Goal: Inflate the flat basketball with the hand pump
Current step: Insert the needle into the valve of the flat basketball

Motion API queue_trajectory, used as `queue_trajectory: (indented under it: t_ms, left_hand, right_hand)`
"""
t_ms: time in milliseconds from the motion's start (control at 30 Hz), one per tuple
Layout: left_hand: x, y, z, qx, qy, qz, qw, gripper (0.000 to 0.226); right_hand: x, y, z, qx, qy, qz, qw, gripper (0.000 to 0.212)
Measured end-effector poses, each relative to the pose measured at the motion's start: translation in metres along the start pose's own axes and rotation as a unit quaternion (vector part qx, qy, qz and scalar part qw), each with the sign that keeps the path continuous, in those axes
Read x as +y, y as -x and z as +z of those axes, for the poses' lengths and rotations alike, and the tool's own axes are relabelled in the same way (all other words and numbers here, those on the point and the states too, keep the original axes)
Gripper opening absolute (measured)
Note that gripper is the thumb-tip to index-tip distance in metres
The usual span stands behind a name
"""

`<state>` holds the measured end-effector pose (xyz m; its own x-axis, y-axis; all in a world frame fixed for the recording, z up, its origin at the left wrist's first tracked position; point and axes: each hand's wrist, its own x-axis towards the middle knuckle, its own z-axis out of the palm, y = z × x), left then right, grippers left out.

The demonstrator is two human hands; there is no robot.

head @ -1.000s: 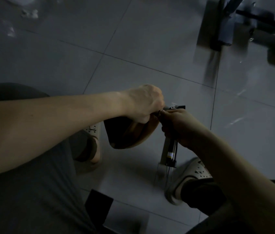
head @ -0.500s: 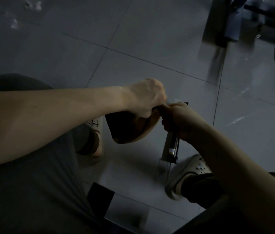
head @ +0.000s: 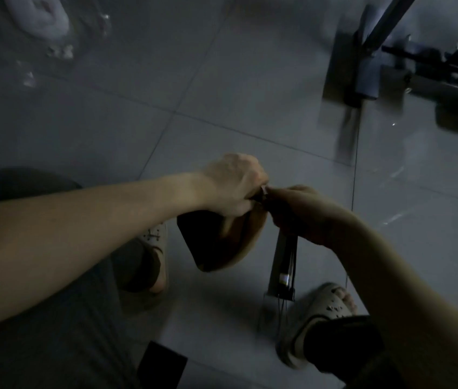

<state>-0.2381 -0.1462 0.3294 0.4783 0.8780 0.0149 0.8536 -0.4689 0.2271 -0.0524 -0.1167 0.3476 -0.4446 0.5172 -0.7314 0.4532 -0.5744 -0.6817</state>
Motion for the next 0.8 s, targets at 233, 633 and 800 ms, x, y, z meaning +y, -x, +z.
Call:
queue_trajectory:
  t_ms: [233, 633, 800]
  left_hand:
    - [-0.004, -0.014, -0.014, 0.011, 0.064, -0.086, 0.994, 0.035]
    - [-0.016, -0.011, -0.003, -0.029, 0.252, -0.129, 0.959, 0.053]
    - [-0.021, -0.004, 0.001, -0.022, 0.315, -0.136, 0.939, 0.057]
  right_hand:
    - [0.004, 0.008, -0.027, 0.24, 0.218, -0.179, 0.929, 0.033]
    - [0.022, -0.011, -0.02, -0.093, 0.051, -0.178, 0.978, 0.04]
    - [0.026, -0.015, -0.01, -0.079, 0.092, -0.228, 0.966, 0.039]
